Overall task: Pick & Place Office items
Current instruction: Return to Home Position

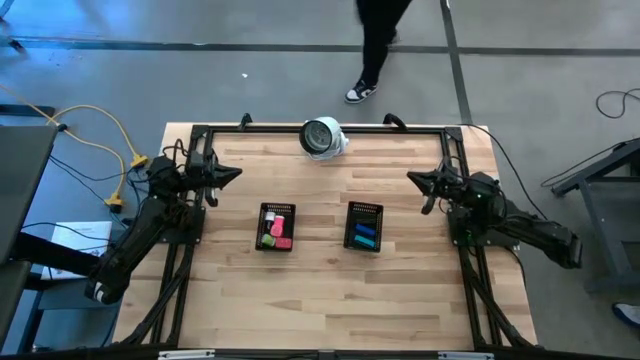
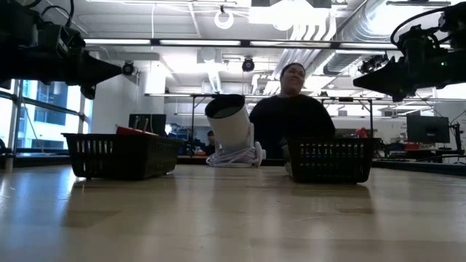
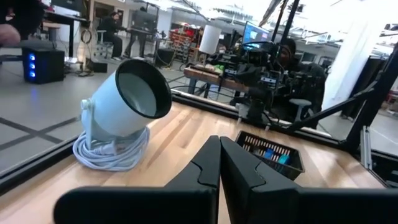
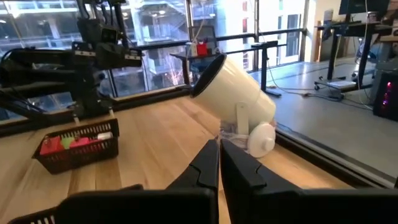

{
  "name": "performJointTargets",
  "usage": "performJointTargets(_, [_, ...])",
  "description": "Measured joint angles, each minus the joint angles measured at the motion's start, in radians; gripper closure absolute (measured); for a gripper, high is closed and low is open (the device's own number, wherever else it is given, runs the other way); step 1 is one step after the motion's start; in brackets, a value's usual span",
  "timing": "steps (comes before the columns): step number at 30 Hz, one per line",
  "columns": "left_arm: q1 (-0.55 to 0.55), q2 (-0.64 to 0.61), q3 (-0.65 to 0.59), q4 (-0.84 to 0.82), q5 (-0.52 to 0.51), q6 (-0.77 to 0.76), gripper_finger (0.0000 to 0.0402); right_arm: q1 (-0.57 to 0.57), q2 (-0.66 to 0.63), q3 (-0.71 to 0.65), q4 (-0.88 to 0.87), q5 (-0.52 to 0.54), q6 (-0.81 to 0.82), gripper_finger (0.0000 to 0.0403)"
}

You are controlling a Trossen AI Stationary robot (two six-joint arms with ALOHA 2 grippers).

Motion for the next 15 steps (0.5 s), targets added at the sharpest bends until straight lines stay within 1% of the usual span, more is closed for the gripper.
performJointTargets(9, [0.0,0.0,0.0,0.001,0.001,-0.014,0.0401,0.0,0.003,0.002,-0.023,0.003,-0.036,0.04])
performJointTargets(15, [0.0,0.0,0.0,-0.004,0.017,-0.079,0.0401,-0.001,0.008,0.002,-0.026,0.001,-0.032,0.04])
